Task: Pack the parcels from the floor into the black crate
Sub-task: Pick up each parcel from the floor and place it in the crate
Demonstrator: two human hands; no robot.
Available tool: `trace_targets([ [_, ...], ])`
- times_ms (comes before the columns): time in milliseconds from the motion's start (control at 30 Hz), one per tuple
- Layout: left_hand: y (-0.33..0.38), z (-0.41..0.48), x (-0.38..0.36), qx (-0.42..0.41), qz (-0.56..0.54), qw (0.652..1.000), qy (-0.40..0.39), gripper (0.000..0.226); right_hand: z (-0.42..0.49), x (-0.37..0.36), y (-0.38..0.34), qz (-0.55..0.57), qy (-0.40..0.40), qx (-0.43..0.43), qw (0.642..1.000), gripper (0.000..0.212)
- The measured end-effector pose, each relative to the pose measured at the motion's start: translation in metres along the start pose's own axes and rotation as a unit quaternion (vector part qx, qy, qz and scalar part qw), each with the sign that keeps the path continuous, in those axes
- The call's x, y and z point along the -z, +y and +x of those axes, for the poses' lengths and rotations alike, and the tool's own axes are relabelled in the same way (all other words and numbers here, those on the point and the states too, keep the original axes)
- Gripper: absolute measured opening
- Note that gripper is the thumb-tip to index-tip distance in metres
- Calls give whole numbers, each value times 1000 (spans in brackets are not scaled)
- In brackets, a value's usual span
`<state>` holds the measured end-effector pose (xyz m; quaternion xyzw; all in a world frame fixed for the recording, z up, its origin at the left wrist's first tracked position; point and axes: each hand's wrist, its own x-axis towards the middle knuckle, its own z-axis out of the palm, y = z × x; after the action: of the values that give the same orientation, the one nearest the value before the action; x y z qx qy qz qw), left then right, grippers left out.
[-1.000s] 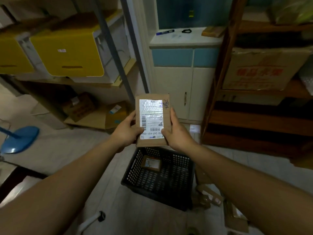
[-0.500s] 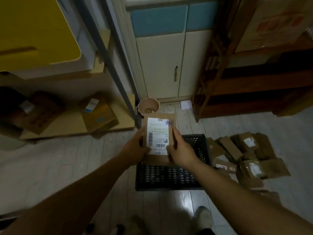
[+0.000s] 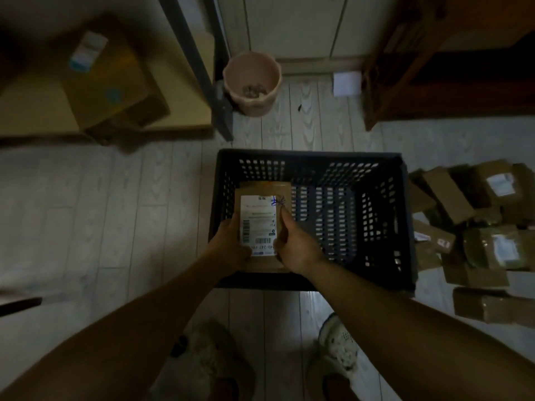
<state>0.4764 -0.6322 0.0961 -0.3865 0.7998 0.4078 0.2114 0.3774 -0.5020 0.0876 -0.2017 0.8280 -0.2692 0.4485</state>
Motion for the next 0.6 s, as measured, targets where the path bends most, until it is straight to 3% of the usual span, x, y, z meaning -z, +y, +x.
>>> trace_targets([
  [100, -26, 33, -37, 22, 42, 999, -1, 85, 33, -28, 34, -18, -8, -1, 1000, 76],
  [267, -57, 72, -76, -12, 55, 998, -33, 68, 73, -59, 75, -36, -41, -13, 998, 77],
  [600, -93, 117, -91, -7, 265, 959, -100, 74, 122, -100, 90, -39, -72, -25, 996, 73],
])
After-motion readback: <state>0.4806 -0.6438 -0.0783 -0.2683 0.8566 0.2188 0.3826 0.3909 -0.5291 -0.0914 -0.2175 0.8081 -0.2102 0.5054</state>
